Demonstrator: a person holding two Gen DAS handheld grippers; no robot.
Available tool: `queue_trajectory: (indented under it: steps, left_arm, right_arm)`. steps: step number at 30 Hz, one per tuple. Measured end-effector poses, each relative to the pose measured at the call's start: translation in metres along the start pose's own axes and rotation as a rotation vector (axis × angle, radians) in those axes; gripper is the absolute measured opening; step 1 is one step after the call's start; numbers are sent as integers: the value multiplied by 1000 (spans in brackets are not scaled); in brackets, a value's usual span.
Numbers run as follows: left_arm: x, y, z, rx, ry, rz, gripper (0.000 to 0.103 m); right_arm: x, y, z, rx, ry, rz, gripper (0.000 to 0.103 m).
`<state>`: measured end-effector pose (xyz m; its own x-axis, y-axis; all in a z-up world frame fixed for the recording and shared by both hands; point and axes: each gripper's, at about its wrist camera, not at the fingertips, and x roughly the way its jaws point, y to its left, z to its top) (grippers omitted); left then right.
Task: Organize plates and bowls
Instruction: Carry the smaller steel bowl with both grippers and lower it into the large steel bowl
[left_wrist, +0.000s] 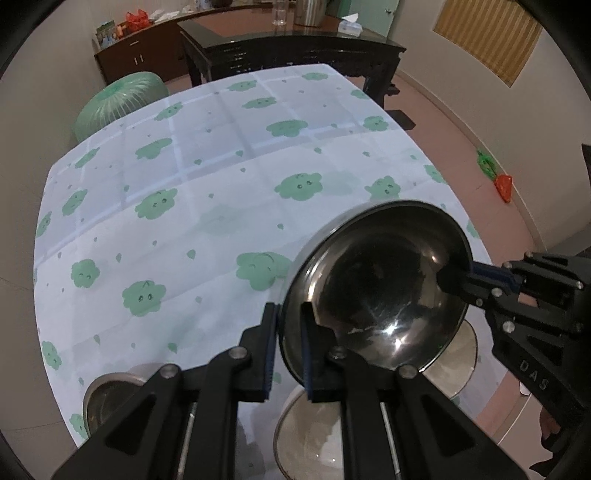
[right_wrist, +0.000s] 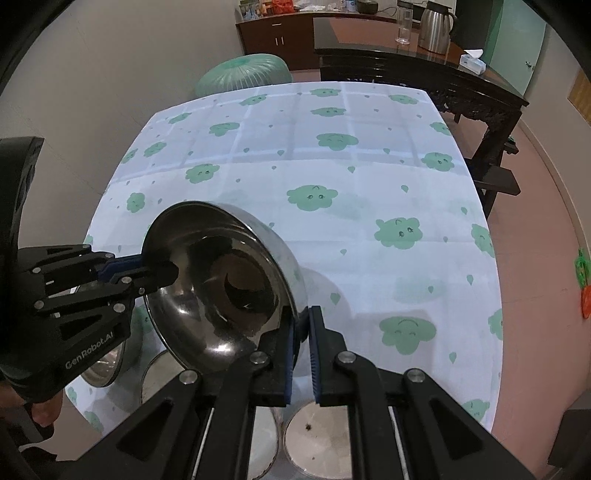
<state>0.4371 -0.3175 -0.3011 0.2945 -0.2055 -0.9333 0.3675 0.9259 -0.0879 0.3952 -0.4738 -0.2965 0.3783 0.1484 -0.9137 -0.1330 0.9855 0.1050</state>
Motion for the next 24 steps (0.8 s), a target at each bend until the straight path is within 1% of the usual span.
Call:
queue_trajectory:
  steps: [5,12,24]
  left_arm:
    - [-10,-4,-13,13,-6,-2,9]
    - [-16,-5,-37,24,8,-4,9]
    - [-4,-4,-78,42,65,17,9]
  right_arm:
    - [-12,6,-14,10,0,-2,9]
    - [-18,15,-38,26,19,3,9]
    - [-4,36,-77,40,95,23,10]
